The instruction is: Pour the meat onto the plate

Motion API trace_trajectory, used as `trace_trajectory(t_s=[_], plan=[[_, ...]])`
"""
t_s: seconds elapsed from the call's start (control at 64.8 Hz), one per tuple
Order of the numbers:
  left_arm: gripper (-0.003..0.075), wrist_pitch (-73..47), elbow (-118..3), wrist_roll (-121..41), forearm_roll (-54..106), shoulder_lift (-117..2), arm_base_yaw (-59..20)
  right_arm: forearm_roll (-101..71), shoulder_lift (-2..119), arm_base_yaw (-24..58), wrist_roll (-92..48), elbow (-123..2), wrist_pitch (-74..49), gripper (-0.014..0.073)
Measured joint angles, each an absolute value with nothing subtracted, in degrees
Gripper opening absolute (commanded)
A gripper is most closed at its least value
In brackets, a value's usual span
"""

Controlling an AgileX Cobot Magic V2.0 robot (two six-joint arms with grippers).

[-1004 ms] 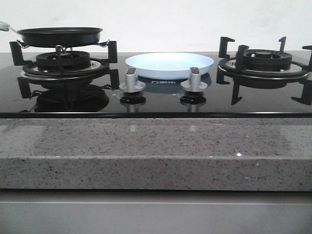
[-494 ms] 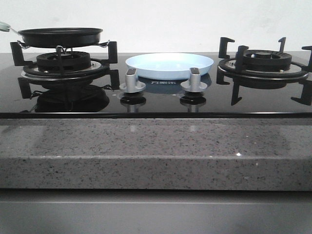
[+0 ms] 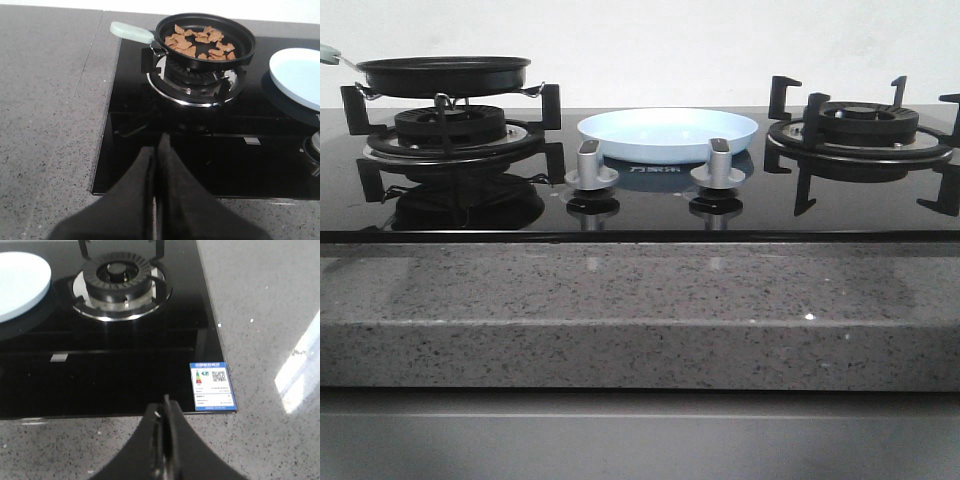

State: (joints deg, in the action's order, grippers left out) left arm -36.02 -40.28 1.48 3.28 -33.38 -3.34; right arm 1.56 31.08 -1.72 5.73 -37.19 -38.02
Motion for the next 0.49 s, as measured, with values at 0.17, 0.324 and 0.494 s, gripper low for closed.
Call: trace_trajectory(t_s=[0.17,0.324,0.494], plan=[[0.0041,-36.02,-40.28,1.48,3.28,-34.13,-3.34,1.46,32.85,-1.72,5.34,-37.19,-39.82,0.001],[0.0319,-35.35,-40.28,1.48,3.28,-34.13,-3.34,1.46,34.4,-1.72,4.73,-37.19,-41.52,0.0333],[0.0403,-34.53,-40.28,1.48,3.28,-34.13,-3.34,0.82,35.16,-1.72,4.15,-37.19,-41.63,0.0509]])
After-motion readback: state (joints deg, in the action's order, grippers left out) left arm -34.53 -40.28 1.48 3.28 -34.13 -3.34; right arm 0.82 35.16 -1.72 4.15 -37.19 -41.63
